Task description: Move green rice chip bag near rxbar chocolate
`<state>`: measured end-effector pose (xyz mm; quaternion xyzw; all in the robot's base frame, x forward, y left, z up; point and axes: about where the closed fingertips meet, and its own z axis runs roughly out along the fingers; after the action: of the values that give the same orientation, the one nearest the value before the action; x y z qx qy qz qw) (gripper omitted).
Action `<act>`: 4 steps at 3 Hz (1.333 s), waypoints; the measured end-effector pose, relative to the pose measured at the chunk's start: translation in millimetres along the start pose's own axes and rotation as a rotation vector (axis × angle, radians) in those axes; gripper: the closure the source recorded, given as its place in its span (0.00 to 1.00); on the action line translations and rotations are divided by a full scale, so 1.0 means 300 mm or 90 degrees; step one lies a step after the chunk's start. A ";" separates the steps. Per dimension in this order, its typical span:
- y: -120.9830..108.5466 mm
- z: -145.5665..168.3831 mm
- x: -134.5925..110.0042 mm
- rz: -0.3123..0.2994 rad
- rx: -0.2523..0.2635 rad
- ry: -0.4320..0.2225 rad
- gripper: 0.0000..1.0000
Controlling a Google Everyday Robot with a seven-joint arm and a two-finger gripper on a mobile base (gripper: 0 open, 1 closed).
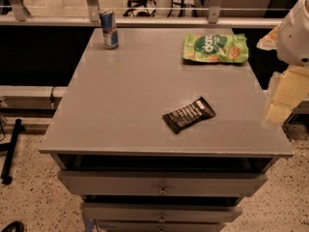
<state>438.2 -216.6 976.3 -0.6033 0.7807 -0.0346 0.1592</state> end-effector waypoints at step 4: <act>-0.561 0.160 0.101 0.081 0.143 -0.140 0.00</act>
Offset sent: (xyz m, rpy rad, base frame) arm 0.0784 -0.0278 -0.0179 0.0940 -0.1344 -0.0502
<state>602.2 -284.2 966.2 -0.5313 0.7863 -0.0450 0.3122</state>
